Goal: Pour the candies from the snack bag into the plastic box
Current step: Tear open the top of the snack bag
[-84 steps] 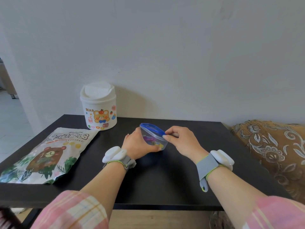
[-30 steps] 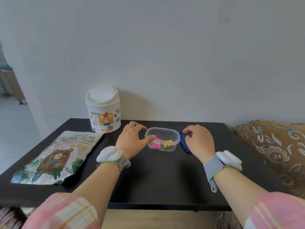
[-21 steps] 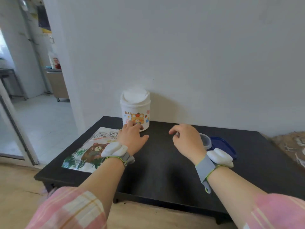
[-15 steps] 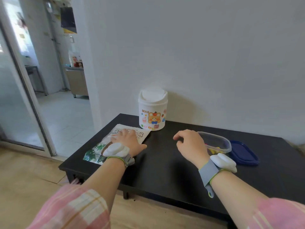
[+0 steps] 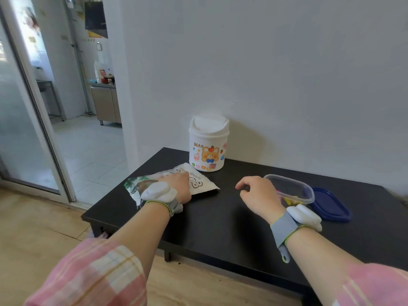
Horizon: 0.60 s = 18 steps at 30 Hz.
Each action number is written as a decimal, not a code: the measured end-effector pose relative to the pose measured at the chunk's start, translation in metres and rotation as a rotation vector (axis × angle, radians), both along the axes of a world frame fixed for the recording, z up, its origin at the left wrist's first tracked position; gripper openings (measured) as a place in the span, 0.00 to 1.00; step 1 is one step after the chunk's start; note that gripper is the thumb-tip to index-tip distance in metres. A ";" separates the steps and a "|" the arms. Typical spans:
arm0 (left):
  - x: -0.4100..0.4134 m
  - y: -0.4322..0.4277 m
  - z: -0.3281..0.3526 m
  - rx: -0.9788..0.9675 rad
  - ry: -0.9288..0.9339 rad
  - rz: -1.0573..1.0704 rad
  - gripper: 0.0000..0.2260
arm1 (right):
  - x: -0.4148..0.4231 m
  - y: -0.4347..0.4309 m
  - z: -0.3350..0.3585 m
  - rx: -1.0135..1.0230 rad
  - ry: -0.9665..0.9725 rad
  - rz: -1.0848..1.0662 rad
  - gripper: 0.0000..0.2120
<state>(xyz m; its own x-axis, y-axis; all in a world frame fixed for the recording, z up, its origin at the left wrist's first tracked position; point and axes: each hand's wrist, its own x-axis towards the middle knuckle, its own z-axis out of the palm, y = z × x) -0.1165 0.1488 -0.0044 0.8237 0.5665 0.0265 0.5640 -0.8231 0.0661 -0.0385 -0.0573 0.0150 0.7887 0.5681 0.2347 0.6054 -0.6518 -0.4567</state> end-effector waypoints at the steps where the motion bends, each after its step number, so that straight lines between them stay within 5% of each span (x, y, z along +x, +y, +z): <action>1: 0.000 0.001 -0.001 0.009 0.008 -0.004 0.20 | 0.000 0.000 0.000 0.006 0.004 0.003 0.13; 6: -0.002 0.001 0.012 0.000 0.051 0.023 0.14 | -0.002 -0.002 -0.003 0.019 0.018 0.016 0.12; 10: 0.003 -0.009 0.014 -0.015 -0.151 0.040 0.12 | -0.002 -0.004 -0.005 0.029 0.029 0.028 0.13; 15: 0.009 -0.029 -0.003 -0.119 -0.056 -0.020 0.34 | -0.002 -0.010 -0.005 0.019 0.042 0.028 0.13; 18: 0.013 -0.033 -0.008 -0.066 0.028 -0.062 0.34 | 0.001 -0.016 -0.004 0.026 0.044 0.021 0.13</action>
<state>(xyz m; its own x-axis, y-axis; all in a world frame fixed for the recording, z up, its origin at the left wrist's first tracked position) -0.1038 0.1161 -0.0120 0.8570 0.5142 -0.0328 0.5145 -0.8508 0.1065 -0.0377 -0.0735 0.0108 0.7868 0.5785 0.2152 0.5976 -0.6267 -0.5000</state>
